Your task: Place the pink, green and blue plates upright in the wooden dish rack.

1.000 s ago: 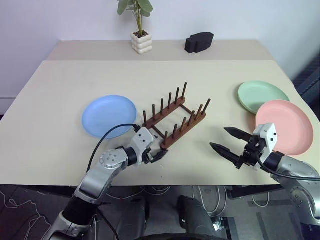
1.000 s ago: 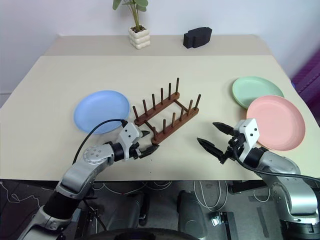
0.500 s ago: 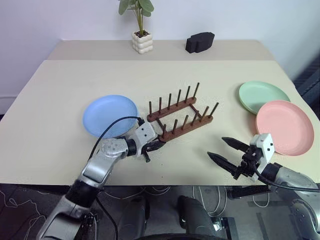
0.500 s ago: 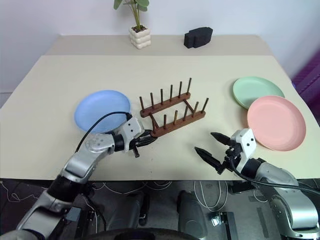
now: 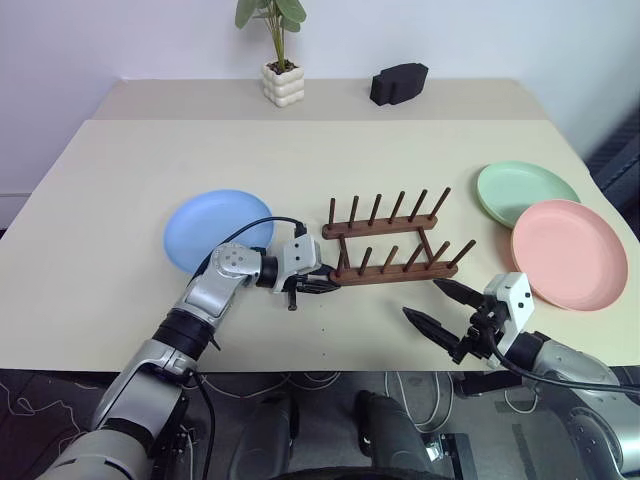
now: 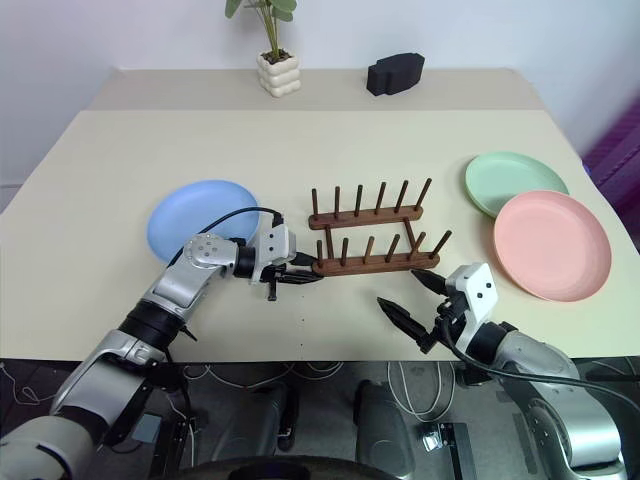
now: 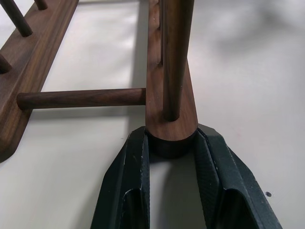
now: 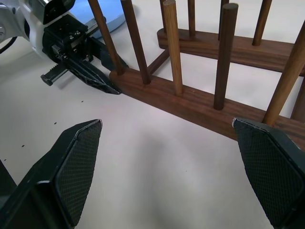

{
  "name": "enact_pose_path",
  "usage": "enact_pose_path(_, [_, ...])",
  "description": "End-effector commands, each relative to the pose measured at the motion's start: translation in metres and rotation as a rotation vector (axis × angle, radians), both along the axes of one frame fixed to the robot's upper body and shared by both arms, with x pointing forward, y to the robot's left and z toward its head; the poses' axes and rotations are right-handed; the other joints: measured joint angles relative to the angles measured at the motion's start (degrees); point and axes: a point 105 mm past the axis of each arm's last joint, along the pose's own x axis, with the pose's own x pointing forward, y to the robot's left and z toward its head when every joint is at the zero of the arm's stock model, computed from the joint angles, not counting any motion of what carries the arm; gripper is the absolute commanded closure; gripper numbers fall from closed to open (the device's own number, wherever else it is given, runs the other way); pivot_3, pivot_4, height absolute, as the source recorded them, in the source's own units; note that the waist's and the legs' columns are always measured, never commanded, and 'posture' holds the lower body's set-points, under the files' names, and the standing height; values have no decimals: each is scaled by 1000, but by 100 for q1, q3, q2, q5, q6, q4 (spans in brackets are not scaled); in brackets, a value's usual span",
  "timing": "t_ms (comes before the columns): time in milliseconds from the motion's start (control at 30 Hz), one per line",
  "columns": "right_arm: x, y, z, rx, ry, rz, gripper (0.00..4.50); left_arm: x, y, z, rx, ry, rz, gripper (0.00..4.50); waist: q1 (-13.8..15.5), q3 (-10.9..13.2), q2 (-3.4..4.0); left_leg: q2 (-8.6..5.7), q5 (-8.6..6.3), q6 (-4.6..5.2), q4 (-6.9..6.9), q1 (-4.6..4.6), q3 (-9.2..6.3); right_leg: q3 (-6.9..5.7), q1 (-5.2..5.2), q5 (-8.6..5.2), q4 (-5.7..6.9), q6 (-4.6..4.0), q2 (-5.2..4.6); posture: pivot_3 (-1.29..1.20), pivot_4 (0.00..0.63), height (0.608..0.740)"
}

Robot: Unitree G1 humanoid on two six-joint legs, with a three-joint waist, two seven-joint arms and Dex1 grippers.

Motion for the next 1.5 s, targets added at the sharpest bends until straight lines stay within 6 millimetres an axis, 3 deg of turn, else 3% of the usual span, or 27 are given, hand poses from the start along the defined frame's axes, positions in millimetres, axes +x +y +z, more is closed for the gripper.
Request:
enact_pose_path(33, [-2, -2, 9, -5, -56, 0, 0, 2, 5, -1, 10, -8, 7, 3832, -4, 0, 0, 0, 0, 0, 0, 0, 0, 0, 0, 0, 0, 0, 0, 0, 150, 736])
enact_pose_path(167, [-1, -3, 5, -8, -54, 7, 0, 3, 8, 0, -20, 22, 32, 3832, -5, 0, 0, 0, 0, 0, 0, 0, 0, 0, 0, 0, 1, 1, 1, 0, 150, 736])
enact_pose_path(300, [1, -4, 4, -15, -55, 15, 0, 3, 12, 3, -39, 48, 52, 1976, -14, 0, 0, 1, 0, 1, 0, 1, 0, 0, 0, 0, 2, 1, 3, 0, 150, 736])
enact_pose_path(400, [2, -5, 5, -20, -57, 18, 0, 6, 16, 5, -41, 45, 85, 324, -11, 0, 0, 2, -1, 2, 0, 1, 1, 0, 0, 0, 2, 1, 3, 0, 150, 736])
enact_pose_path(433, [2, -5, 6, -23, -57, 18, 0, 5, 18, 6, -41, 43, 90, 68, -10, 0, 0, 2, -1, 2, 1, 1, 1, 0, 0, 0, 2, 1, 3, 0, 150, 736])
enact_pose_path(533, [2, -9, 3, -59, -44, 9, 0, 4, 24, 10, -53, 59, 124, 68, -10, 0, 0, 2, -1, 2, 1, 1, 0, 1, 0, 1, 2, 1, 3, 0, 150, 736])
enact_pose_path(567, [1, -11, 3, -70, -39, 0, 255, 3, 27, 12, -55, 65, 136, 17, -10, 0, 0, 3, -1, 2, 1, 1, 0, 0, 0, 1, 2, 1, 3, 0, 150, 736])
enact_pose_path(633, [0, -14, 3, -78, -30, -7, 840, 1, 32, 14, -58, 79, 162, 634, -11, 0, 0, 4, -1, 2, 1, 1, 0, 1, 0, 1, 3, 1, 2, 0, 150, 736])
enact_pose_path(700, [-2, -16, 2, -93, -24, -8, 1814, -3, 39, 14, -50, 91, 186, 1386, -15, 0, 1, 5, -1, 2, 1, 1, -1, 0, 0, 0, 4, 0, 3, 0, 150, 736])
enact_pose_path(867, [-3, -28, -5, -160, 8, -34, 4426, -21, 45, 15, -40, 130, 178, 3936, -12, 0, 1, 6, -2, 3, 1, 1, -1, 1, -1, 0, 2, 0, 2, 0, 150, 736])
enact_pose_path(900, [-2, -30, -6, -173, 11, -39, 4500, -26, 43, 14, -41, 143, 161, 4440, -6, 0, 1, 7, -2, 2, 1, 2, 0, 1, -1, 0, 3, 0, 2, 0, 150, 736])
enact_pose_path(1033, [3, -49, -16, -261, 41, -89, 4500, -44, 27, 12, -32, 195, 80, 4482, 3, 1, 0, 4, -2, 2, 3, -1, 1, 1, 0, -1, -1, 0, -3, 0, 150, 736])
enact_pose_path(1167, [4, -60, -24, -303, 66, -105, 4500, -50, 12, 12, -36, 192, 44, 4482, -6, 1, 0, 4, -2, 3, 5, -2, 2, 1, 0, -1, 0, 0, -2, 0, 150, 736])
enact_pose_path(1333, [14, -70, -35, -364, 48, -136, 4500, -35, -13, 1, -13, 75, 97, 4482, -6, 1, -1, 1, -2, 3, 6, 0, 5, 2, 2, -2, -1, 2, 0, 0, 150, 736])
enact_pose_path(1500, [31, -69, -36, -395, 7, -150, 4500, -27, -22, 3, -49, 24, 156, 4482, -20, 0, -2, -1, -2, 3, 11, 2, 4, 1, 5, -1, 1, 2, 2, 0, 150, 736])
